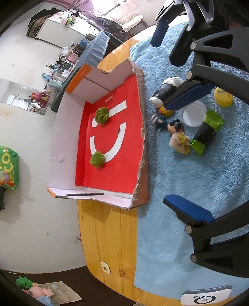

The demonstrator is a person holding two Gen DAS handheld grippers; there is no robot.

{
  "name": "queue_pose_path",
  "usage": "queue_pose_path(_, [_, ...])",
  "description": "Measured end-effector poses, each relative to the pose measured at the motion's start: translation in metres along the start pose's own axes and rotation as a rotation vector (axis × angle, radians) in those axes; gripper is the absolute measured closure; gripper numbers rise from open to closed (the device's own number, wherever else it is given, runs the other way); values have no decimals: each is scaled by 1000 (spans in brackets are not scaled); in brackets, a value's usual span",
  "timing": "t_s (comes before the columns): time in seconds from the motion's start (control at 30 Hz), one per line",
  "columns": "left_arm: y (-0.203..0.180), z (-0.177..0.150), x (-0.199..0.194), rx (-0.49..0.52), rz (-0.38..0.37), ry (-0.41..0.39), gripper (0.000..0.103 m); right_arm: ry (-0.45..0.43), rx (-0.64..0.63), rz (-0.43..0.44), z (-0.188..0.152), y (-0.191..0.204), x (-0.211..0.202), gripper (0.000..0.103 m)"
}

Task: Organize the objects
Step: 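Withdraw the right tool from the box back over the towel, then close the right tool on the black-and-white bottle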

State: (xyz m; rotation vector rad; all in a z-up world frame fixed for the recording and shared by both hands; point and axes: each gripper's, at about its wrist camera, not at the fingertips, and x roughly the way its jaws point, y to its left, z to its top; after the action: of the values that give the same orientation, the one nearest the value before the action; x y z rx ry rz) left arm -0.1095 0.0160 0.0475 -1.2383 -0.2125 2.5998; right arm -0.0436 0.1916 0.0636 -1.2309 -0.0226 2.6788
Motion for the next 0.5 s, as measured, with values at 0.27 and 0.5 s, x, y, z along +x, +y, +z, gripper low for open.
queue_pose_path(0.27, [1, -7, 2, 5, 4, 1, 12, 14, -3, -6, -8, -1, 7, 4])
queue_pose_path(0.5, [1, -10, 9, 20, 1, 10, 21, 34, -15, -21, -12, -2, 21, 10])
